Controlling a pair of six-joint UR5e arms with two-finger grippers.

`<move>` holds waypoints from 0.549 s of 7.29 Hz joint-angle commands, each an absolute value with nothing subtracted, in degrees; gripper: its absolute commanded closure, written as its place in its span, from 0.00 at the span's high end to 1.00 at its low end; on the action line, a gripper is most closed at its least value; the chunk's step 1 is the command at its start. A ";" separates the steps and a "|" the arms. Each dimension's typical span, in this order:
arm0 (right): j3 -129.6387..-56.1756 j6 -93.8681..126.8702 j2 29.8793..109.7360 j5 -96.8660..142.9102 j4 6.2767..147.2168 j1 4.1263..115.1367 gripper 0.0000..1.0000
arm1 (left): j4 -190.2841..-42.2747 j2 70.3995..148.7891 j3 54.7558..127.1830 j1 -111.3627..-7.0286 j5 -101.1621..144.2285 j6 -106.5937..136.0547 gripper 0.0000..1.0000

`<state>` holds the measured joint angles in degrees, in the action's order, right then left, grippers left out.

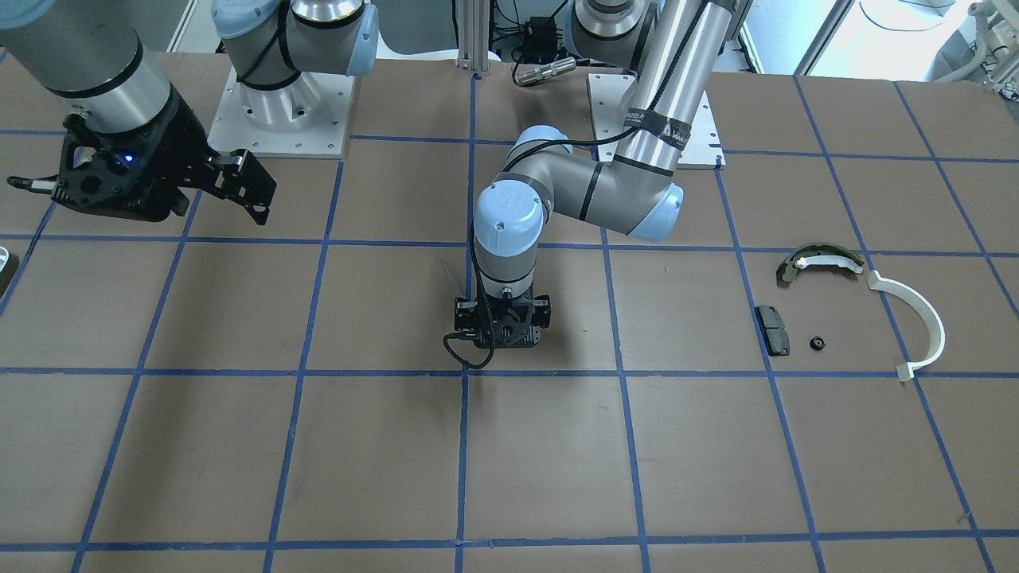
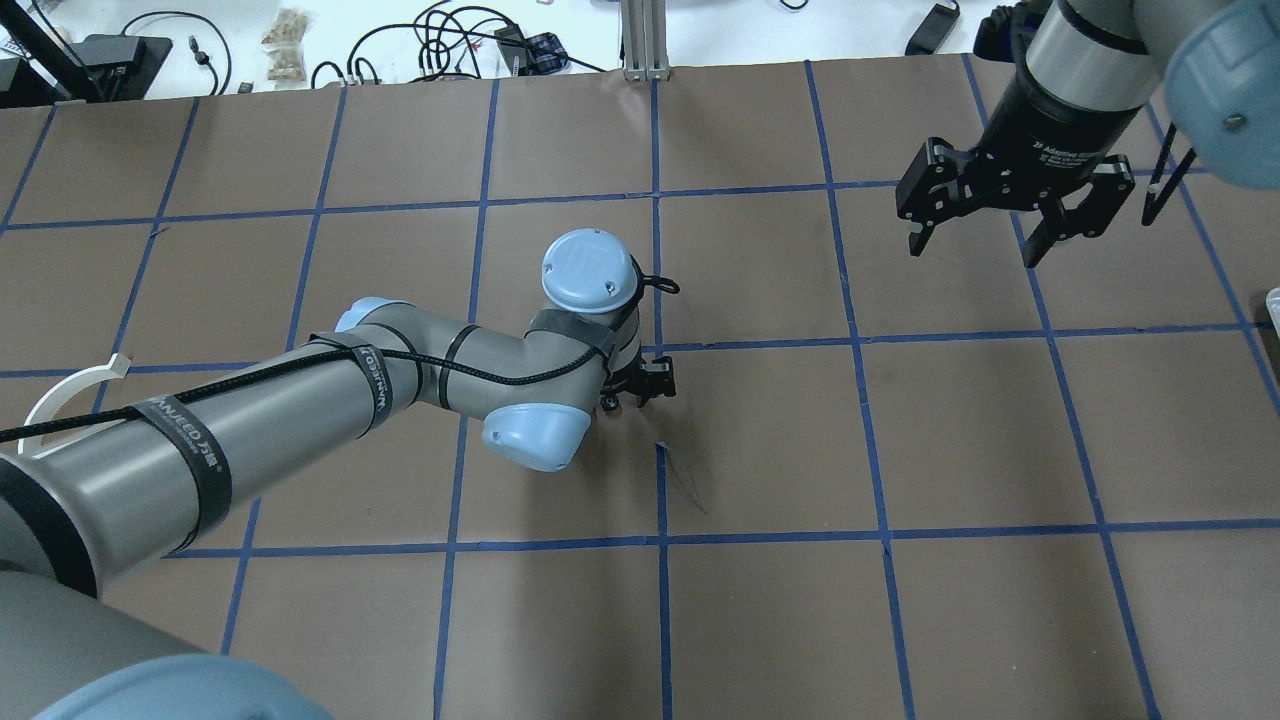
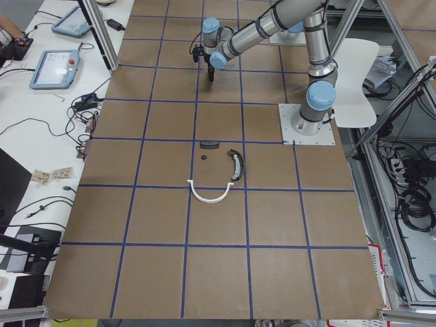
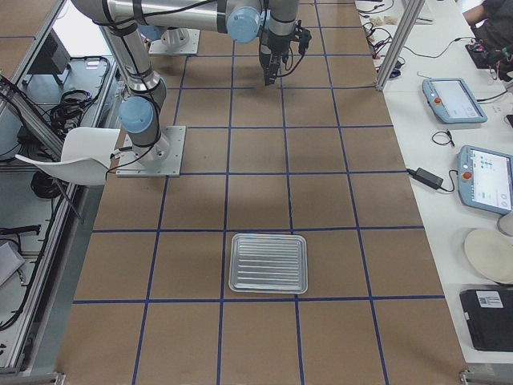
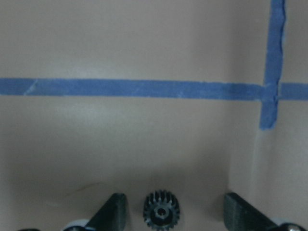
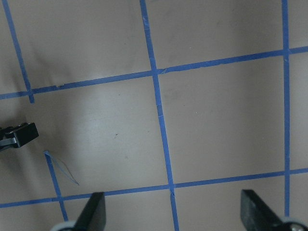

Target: Place bearing gear from tray to pile

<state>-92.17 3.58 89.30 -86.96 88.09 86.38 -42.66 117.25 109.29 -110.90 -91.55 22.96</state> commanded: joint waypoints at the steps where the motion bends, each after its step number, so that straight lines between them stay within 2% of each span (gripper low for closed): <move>1: -92.37 3.43 89.38 -86.31 88.24 88.50 1.00 | -42.45 116.46 109.25 -110.66 -91.93 22.94 0.00; 4: -92.64 3.17 90.53 -87.09 87.80 88.51 1.00 | -43.41 114.36 107.41 -110.22 -92.02 22.42 0.00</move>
<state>-92.52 3.31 90.10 -86.58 87.91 88.46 -42.75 115.72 108.48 -110.48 -91.95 22.78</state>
